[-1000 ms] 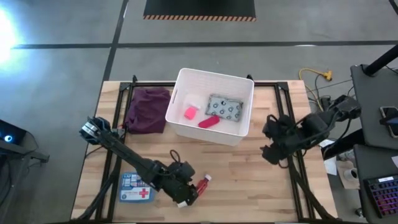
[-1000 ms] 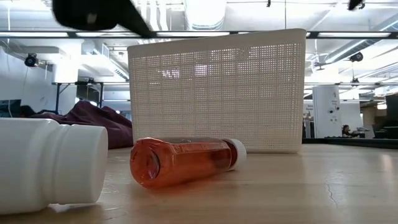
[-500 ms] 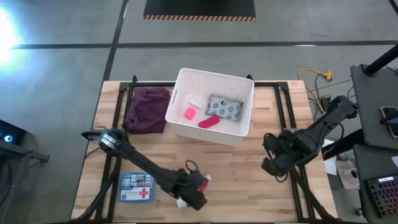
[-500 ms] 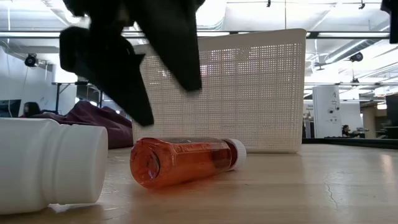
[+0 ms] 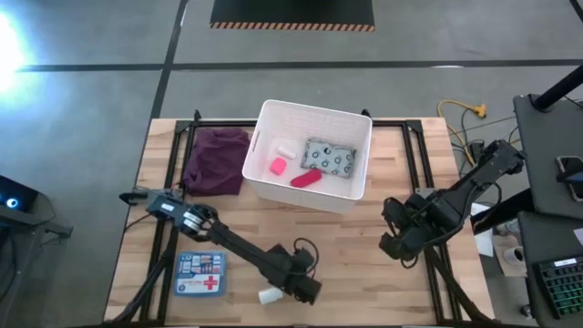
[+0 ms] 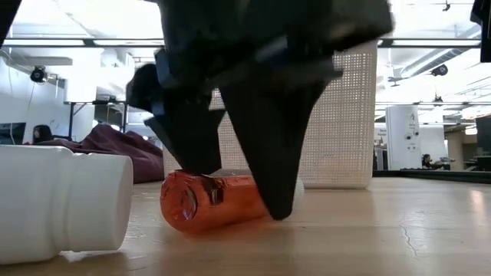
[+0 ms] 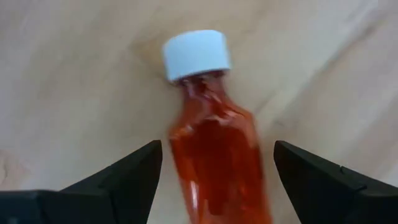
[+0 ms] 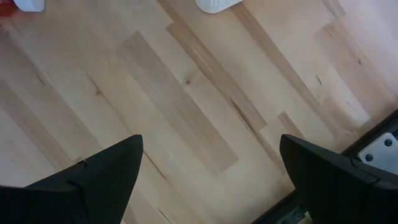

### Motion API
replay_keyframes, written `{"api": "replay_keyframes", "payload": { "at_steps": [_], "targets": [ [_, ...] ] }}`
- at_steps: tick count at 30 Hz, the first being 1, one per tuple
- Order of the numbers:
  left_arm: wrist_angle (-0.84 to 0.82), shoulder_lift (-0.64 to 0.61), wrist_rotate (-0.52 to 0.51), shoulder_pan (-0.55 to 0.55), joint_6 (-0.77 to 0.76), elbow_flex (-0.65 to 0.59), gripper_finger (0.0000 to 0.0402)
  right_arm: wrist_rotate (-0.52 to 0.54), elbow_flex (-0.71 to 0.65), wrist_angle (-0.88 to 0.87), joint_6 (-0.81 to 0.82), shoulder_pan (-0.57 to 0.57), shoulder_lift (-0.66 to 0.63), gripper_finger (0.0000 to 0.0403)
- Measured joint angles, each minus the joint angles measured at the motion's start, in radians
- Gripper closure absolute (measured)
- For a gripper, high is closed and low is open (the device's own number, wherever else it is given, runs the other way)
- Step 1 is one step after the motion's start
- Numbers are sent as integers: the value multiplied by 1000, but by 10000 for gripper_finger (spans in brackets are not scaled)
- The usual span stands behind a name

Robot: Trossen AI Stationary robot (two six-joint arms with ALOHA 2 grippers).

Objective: Pick & place medical supplies in basket/bin
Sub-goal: Put the brown medicine bottle into the white bin

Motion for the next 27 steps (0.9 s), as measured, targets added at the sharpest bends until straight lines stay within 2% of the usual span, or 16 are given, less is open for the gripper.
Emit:
{"api": "replay_keyframes", "payload": {
  "at_steps": [5, 11, 14, 18, 22, 27],
  "targets": [
    [-24, -8, 37, 20, 63, -26, 143, 0, 0, 3, -4, 0, 0, 33],
    [-63, -17, 100, 32, 118, -37, 213, 1, 0, 2, -11, 5, 0, 33],
    [-109, -35, 93, 29, 120, -35, 240, 15, 0, 1, -27, 5, 0, 33],
    [-133, -127, 47, 22, 85, -32, 249, 64, 0, 0, -43, 11, -1, 33],
    [-126, -262, -91, 0, 13, -30, 251, 80, 10, 0, -65, 18, -2, 33],
    [-96, -460, -429, -16, 26, -30, 252, 82, 9, -5, -69, 19, -3, 33]
  ]
}}
